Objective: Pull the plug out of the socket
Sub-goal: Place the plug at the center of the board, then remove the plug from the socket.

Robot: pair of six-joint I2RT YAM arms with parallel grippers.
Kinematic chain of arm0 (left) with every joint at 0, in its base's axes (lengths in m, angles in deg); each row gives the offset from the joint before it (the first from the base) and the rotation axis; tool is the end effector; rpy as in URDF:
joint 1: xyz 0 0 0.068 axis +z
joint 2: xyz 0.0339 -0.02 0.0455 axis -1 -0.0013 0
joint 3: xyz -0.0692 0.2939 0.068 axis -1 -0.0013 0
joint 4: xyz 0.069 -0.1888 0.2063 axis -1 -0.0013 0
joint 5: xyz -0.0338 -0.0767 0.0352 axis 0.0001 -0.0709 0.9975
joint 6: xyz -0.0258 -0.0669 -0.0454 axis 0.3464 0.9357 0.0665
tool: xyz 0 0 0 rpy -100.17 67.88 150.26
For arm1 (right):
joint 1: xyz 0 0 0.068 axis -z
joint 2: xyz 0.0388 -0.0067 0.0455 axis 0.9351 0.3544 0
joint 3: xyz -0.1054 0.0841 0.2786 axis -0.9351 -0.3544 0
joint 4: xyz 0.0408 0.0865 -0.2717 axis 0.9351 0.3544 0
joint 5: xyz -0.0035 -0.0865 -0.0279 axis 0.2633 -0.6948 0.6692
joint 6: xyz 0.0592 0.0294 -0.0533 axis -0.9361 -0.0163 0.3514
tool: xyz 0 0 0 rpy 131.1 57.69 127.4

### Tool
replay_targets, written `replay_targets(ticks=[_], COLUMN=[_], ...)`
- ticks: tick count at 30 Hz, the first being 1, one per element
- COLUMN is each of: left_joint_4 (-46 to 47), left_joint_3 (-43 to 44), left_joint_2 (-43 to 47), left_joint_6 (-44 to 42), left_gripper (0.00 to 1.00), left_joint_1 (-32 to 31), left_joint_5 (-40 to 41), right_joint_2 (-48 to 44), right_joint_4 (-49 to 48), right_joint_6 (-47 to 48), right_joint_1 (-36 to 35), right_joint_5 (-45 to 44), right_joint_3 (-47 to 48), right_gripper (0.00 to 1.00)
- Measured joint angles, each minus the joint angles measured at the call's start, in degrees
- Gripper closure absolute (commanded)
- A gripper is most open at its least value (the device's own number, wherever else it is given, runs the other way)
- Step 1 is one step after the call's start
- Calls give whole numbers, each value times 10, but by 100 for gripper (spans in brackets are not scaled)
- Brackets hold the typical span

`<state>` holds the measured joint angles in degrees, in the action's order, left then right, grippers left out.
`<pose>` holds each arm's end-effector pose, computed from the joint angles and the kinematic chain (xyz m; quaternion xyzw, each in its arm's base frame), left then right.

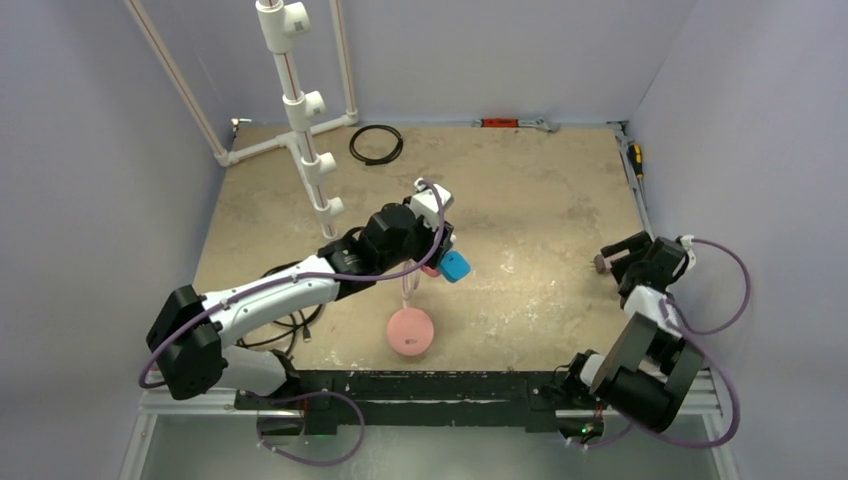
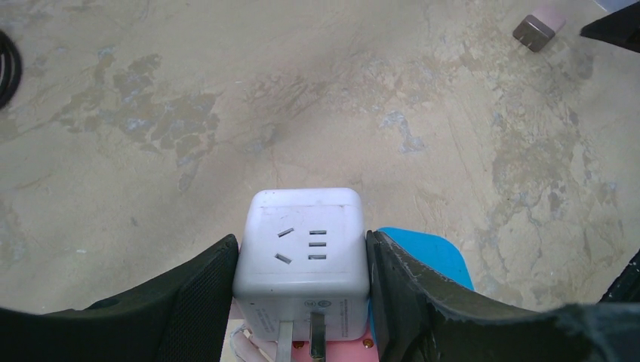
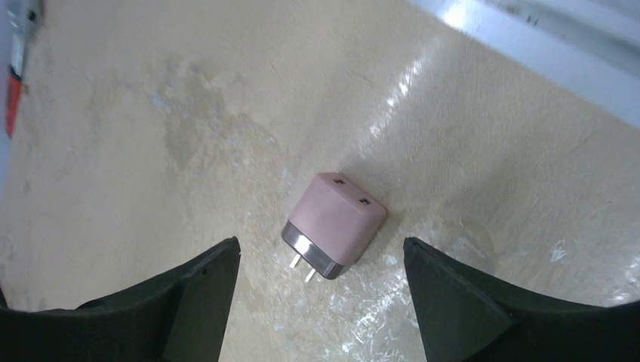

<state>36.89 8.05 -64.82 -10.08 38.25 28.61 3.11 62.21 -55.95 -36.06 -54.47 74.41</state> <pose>0.2363 -0.2818 0.3036 0.2585 0.7962 -0.2281 0.4972 0.2317 -0.1401 0.1550 0.4955 0.7523 0.0720 0.4282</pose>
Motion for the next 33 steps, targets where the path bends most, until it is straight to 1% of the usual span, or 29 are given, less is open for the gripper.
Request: replay_targets(ticks=[3,7,9,10,13,15,17,21,25,28,31,33], left_joint_4=[0,-1,-1,-1,-1,-1,-1,-1,-7,-14,-21,-21], left_joint_3=[-7,-8,-8,-8,-8,-8,-8,-8,-3,3,7,7], left_joint_2=[10,14,15,15,15,14,9,-12,-43,-64,-79,-84], left_joint_6=[9,26,31,35,43,50,53,56,57,57,58,64], left_gripper=[100,100,100,100,100,100,100,100,100,100,100,100], left_joint_1=[7,26,36,40,51,58,63,74,86,92,93,94], left_joint_5=[15,21,22,21,18,11,4,-14,-33,-47,-62,-73], right_joint_2=[-67,-204,-251,-267,-288,-281,-263,-233,-287,-321,-320,-304], right_joint_4=[28,64,68,68,59,50,43,19,-20,-46,-74,-93], right_joint_6=[12,31,40,43,54,66,77,78,59,38,23,14], right_joint_1=[0,0,-1,-2,-24,-67,-133,-252,-327,-364,-397,-424], right_joint_5=[-19,-13,21,42,112,147,169,218,238,255,266,265], right_joint_3=[0,0,0,0,0,1,2,-5,-43,-58,-60,-62], right_gripper=[14,12,11,9,7,7,2,1,1,1,1,1])
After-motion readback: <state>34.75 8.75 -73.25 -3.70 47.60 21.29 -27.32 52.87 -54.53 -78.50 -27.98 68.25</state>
